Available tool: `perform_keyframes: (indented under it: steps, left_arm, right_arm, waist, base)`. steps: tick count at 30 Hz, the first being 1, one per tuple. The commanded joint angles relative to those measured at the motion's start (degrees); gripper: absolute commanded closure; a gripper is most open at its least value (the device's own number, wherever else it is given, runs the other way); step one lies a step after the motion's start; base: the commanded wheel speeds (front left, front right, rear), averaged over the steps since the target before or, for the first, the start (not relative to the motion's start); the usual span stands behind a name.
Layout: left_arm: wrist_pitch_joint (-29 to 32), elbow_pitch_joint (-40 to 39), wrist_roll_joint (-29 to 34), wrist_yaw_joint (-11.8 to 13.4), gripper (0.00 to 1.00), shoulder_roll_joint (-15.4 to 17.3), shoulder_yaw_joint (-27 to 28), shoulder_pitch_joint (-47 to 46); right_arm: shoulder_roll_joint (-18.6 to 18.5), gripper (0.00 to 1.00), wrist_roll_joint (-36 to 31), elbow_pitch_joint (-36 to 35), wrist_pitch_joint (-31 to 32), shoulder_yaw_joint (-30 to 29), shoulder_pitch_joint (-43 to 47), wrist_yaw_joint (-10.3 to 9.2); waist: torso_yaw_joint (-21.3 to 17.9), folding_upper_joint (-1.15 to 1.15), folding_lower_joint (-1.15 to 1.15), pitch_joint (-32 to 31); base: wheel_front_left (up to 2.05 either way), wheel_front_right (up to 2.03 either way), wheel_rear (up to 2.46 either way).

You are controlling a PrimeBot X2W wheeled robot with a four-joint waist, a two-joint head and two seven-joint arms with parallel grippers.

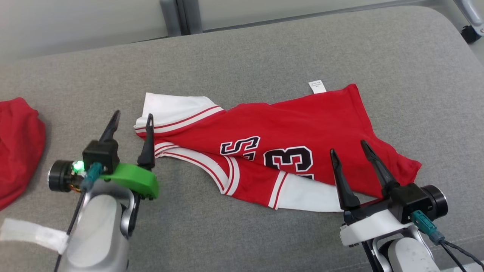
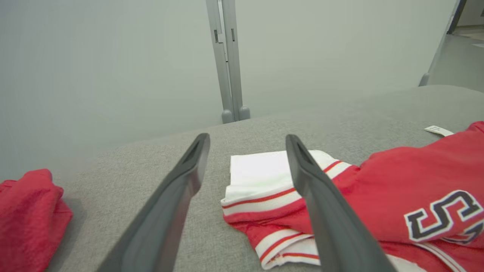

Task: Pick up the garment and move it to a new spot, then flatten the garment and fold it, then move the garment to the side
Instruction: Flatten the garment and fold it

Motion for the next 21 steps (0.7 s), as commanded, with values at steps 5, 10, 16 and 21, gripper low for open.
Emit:
perform_keyframes:
  steps: [5, 10, 16, 21]
  left_arm:
    - [3.8, 11.1, -1.9, -1.0, 0.0, 0.8, 1.1, -11.6]
    - [8.6, 20.3, -2.4, -2.1, 0.0, 0.9, -0.1, -21.7]
    - [17.9, 31.1, 0.3, -0.8, 0.0, 2.0, -2.9, -30.5]
    - [22.3, 36.8, 0.2, -2.0, 0.0, 1.0, -4.6, -33.5]
  right_arm:
    - [-0.4, 0.0, -0.5, -0.8, 0.0, 0.1, -1.8, -0.1]
    - [-1.0, 0.0, -0.2, -1.7, 0.0, 0.5, -3.1, -0.1]
    - [-0.9, 0.0, -0.5, -2.1, 0.0, 1.3, -5.2, -0.1]
    - [-0.5, 0.0, 0.0, -2.1, 0.0, 2.0, -5.9, -0.1]
  waist:
    - [-1.7, 0.0, 0.0, 4.9]
    - [-1.4, 0.0, 0.0, 8.5]
    - [-1.5, 0.0, 0.0, 11.4]
    - [-1.5, 0.0, 0.0, 11.8]
  base:
    - [0.0, 0.0, 0.0]
    - [0.0, 0.0, 0.0]
    - [0.0, 0.0, 0.0]
    - [0.0, 0.0, 0.0]
